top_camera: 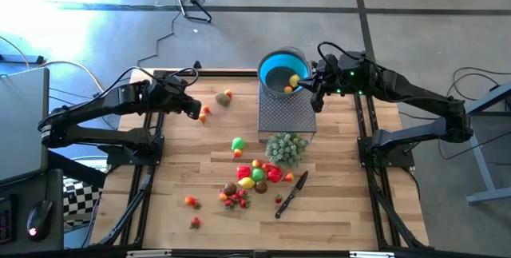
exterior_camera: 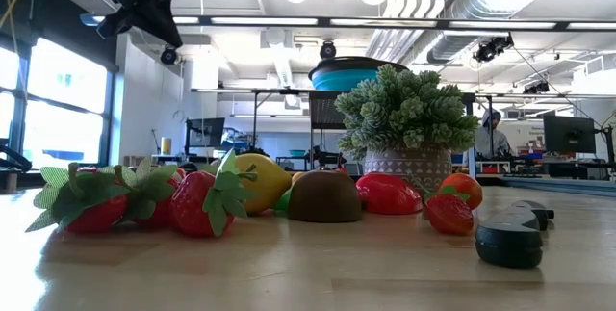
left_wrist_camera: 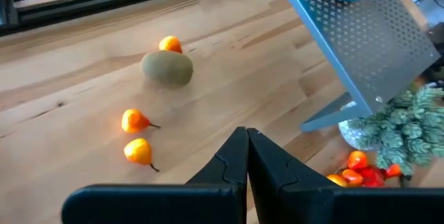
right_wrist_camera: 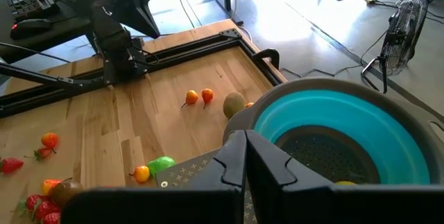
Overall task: Pick & Place Fruit
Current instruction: Put the brown kiwi into the blue strainer bowl
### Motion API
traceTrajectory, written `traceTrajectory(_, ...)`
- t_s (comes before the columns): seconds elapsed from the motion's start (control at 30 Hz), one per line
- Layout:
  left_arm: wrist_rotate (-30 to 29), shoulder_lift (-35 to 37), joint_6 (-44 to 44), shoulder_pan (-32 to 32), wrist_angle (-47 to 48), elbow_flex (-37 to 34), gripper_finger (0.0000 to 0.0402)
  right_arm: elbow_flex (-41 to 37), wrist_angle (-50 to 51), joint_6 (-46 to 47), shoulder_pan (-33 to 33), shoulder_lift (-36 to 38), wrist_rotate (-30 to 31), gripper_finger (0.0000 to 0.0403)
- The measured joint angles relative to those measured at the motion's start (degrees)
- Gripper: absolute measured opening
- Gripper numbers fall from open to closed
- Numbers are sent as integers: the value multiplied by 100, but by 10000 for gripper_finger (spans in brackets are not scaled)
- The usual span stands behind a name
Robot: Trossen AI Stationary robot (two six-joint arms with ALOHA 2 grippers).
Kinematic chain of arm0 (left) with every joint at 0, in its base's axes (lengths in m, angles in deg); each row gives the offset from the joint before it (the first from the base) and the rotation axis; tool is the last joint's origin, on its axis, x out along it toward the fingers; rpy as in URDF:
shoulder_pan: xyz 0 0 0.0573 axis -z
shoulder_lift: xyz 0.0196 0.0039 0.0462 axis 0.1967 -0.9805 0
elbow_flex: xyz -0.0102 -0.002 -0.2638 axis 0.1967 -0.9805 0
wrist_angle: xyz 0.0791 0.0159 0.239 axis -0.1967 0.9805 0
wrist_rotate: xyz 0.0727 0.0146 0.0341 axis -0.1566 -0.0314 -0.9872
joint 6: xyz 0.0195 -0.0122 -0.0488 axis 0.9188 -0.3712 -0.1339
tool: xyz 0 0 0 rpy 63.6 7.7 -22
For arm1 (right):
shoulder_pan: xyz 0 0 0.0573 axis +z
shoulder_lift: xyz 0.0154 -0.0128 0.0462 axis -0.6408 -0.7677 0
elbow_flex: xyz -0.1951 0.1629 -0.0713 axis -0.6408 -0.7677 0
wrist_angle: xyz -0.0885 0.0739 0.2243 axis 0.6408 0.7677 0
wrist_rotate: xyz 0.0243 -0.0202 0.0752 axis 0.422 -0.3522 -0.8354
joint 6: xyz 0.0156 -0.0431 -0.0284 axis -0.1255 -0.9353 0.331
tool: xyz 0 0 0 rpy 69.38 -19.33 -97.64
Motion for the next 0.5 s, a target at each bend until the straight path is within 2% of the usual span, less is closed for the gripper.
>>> traceTrajectory(0.5, -81, -26, 8, -4, 10, 0, 1, 0, 9, -3, 2, 0, 0, 2)
